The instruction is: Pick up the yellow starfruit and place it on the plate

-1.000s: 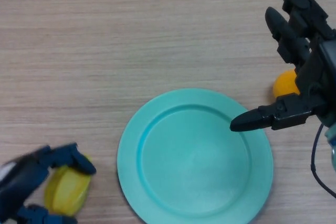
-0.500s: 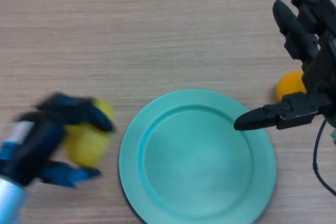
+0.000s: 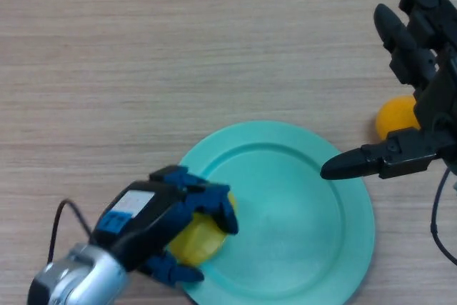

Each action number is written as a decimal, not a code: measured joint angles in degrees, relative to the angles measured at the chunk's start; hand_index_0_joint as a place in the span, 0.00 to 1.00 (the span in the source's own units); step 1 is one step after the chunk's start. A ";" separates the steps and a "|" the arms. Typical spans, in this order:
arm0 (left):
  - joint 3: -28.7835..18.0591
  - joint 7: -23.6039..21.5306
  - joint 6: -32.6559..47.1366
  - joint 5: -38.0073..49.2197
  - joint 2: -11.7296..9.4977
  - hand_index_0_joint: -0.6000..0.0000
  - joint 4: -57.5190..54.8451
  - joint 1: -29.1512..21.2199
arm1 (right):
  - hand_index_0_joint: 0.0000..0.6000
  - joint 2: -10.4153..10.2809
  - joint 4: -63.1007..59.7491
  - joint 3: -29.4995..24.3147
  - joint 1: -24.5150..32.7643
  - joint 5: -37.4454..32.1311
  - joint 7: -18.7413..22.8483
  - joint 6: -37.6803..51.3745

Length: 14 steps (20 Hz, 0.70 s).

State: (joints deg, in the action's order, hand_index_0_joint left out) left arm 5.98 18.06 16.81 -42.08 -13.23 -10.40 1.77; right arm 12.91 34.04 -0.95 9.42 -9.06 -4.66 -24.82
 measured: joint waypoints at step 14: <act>2.05 -1.92 -10.09 12.04 1.89 1.00 -1.03 -4.18 | 0.00 0.00 -0.15 -0.35 -0.26 0.01 0.00 0.01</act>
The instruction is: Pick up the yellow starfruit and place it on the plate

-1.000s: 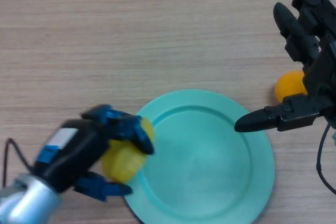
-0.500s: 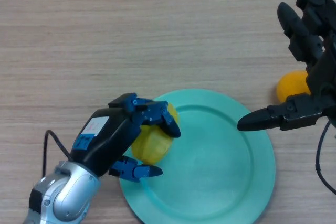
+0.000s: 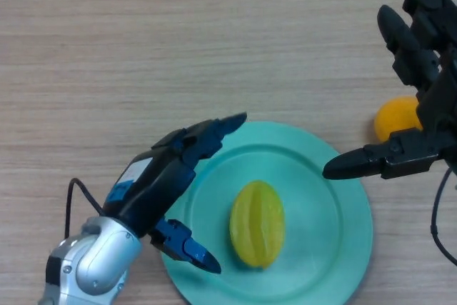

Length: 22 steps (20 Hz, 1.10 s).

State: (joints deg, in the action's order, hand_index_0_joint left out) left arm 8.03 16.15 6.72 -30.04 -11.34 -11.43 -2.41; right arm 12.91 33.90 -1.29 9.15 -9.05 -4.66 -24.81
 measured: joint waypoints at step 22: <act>-21.69 -4.17 -14.10 44.27 -7.83 1.00 -10.46 -3.82 | 0.00 -0.13 0.05 0.24 -1.52 2.47 0.00 0.21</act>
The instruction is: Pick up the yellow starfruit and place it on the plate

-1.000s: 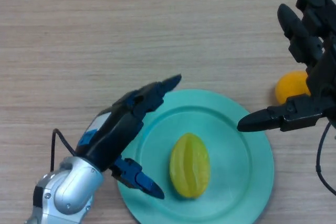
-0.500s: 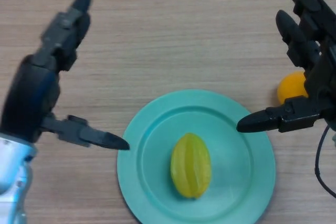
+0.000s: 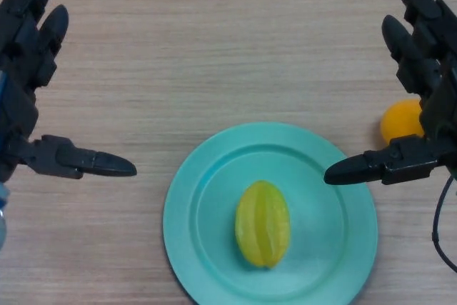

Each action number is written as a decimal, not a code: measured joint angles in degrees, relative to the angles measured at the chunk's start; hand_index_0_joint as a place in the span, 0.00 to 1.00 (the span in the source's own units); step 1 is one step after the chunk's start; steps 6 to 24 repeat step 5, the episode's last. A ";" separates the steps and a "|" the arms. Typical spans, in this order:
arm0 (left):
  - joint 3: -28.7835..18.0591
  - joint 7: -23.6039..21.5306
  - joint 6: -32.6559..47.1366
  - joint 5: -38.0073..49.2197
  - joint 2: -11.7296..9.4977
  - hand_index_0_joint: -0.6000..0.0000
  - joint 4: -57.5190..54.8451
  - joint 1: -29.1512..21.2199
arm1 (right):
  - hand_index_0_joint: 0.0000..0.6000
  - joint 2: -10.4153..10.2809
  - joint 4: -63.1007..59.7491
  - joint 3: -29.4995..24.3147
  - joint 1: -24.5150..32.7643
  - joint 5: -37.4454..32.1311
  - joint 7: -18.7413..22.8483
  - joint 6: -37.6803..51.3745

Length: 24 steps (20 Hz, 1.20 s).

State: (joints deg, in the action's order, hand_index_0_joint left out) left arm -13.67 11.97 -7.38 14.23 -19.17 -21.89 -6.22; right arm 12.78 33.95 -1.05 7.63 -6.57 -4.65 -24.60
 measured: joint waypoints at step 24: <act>-0.04 -1.03 0.17 -4.71 0.02 1.00 -0.87 0.14 | 0.00 -0.02 2.47 0.00 -0.57 -0.18 -0.01 -0.05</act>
